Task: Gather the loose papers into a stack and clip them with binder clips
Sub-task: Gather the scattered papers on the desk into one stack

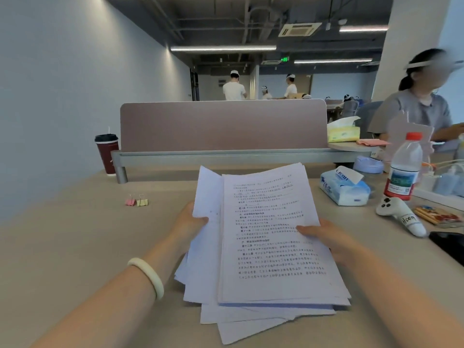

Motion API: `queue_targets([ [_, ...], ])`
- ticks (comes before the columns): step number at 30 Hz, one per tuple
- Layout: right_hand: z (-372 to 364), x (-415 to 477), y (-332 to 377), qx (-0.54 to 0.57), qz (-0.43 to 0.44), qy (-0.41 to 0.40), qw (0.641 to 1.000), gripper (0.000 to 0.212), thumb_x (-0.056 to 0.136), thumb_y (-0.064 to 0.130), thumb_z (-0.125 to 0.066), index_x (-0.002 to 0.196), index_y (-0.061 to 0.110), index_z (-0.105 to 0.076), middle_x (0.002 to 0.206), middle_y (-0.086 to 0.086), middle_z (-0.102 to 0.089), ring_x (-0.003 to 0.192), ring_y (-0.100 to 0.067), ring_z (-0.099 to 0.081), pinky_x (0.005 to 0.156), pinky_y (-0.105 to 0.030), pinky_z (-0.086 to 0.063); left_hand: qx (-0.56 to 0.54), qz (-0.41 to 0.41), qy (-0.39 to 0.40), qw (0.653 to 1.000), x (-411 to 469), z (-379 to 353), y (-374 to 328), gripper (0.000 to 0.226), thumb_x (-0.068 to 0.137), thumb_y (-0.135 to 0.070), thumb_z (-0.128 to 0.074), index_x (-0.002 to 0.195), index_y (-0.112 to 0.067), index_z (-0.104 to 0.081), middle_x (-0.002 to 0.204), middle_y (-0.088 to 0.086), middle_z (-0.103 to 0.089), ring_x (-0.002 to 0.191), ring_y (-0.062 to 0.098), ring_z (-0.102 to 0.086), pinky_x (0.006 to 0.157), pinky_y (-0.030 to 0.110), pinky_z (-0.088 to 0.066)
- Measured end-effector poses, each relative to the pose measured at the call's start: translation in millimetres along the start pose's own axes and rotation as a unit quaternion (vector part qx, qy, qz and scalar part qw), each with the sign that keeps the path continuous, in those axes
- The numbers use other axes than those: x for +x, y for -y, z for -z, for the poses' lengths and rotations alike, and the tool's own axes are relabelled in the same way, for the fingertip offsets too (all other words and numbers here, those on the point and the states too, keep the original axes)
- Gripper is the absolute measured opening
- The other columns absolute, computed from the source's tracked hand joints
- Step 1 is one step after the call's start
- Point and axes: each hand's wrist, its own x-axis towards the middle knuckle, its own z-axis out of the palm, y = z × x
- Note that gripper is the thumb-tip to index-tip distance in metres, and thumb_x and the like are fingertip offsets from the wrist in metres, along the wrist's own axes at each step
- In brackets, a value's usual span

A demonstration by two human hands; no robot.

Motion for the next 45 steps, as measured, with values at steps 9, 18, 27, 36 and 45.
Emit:
queue_targets([
  [9,-6,0,6,0.024,0.039,0.019,0.999,0.035,0.087,0.007,-0.061,0.122,0.011,-0.057,0.113,-0.017,-0.070,0.094,-0.033,-0.070,0.073,-0.042,-0.059,-0.177,0.075,0.204,0.960,-6,-24,-15,0.030,0.091,-0.020,-0.056,0.119,-0.015,-0.061,0.112,0.005,-0.072,0.093,0.018,-0.072,0.075,0.032,-0.060],
  [18,-11,3,20,0.071,0.157,-0.048,0.984,0.093,0.060,0.037,-0.082,0.140,0.029,-0.034,0.137,0.004,-0.053,0.118,-0.019,-0.059,0.093,-0.039,-0.053,-0.108,-0.133,0.119,0.978,-16,-20,-62,0.044,0.081,0.004,-0.064,0.120,-0.016,-0.057,0.109,-0.002,-0.071,0.091,0.008,-0.071,0.077,0.024,-0.058],
  [27,-24,-30,90,-0.049,0.274,-0.108,0.955,0.047,0.077,0.016,-0.075,0.120,0.018,-0.054,0.114,0.004,-0.067,0.096,-0.011,-0.065,0.073,-0.023,-0.052,-0.078,-0.190,0.012,0.979,-15,-2,-91,0.045,0.084,-0.006,-0.065,0.118,-0.029,-0.047,0.106,-0.008,-0.066,0.090,0.008,-0.067,0.069,0.027,-0.057],
  [36,-59,-53,117,-0.096,0.363,-0.205,0.904,0.045,0.092,0.016,-0.056,0.133,0.013,-0.039,0.113,0.006,-0.050,0.103,-0.011,-0.048,0.084,-0.025,-0.041,-0.091,-0.248,-0.006,0.964,-22,-15,-100,0.044,0.084,-0.013,-0.067,0.110,-0.041,-0.045,0.105,-0.021,-0.061,0.093,-0.004,-0.061,0.072,0.019,-0.052],
  [45,-63,-47,95,-0.040,0.277,-0.158,0.947,0.035,0.091,0.013,-0.057,0.124,0.010,-0.045,0.112,-0.003,-0.059,0.089,-0.013,-0.061,0.054,-0.012,-0.047,-0.093,-0.207,-0.039,0.973,-21,-19,-76,0.037,0.087,-0.010,-0.062,0.123,-0.015,-0.055,0.110,-0.006,-0.064,0.088,-0.003,-0.061,0.058,0.006,-0.049],
])
